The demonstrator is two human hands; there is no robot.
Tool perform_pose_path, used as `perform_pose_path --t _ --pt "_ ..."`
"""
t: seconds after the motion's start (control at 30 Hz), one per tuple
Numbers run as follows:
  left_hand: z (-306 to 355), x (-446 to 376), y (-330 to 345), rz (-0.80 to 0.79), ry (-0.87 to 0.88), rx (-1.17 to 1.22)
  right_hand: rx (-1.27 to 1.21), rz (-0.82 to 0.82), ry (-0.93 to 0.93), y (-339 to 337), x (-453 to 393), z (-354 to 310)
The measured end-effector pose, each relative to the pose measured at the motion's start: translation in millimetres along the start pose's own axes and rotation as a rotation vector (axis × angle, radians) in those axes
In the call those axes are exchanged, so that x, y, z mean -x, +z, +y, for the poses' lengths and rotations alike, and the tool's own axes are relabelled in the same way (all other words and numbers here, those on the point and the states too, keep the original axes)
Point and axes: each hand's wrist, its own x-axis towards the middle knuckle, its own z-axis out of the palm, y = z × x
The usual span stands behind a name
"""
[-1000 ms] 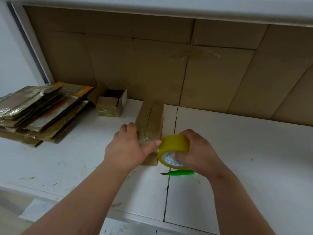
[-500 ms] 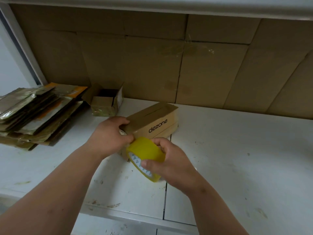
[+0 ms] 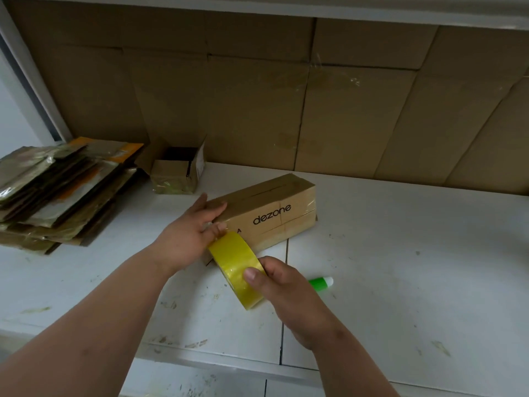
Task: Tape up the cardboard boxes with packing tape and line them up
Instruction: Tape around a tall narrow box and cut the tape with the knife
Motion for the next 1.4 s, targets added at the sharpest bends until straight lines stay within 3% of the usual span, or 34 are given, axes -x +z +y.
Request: perform_pose_path --t 0.23,0.67,0.93,1.1,1.23,1.4 --pt "1.2 2.6 9.1 -0.114 -0.060 0.530 -0.183 0.028 0.006 7.9 4.4 9.6" --pt "2.0 -6.2 1.8 -0.101 0.022 0.235 -0.378 0.002 -0.013 33.5 22.1 16.9" --pt "9.2 -2.7 0.6 -0.079 0.028 0.198 -0.302 0.029 -0.045 39.0 37.6 15.8" --pt "16.7 15.8 -1.3 -0.078 -0.058 0.473 -0.154 -0.004 -0.056 37.0 37.7 18.8" --pt "15.6 35.5 3.0 -0.023 -0.210 0.786 -0.194 0.002 -0.038 32.6 37.1 17.7" --pt "19.1 66.0 16.2 -0.025 -0.342 0.854 -0.196 -0.014 -0.051 26.8 36.5 18.3"
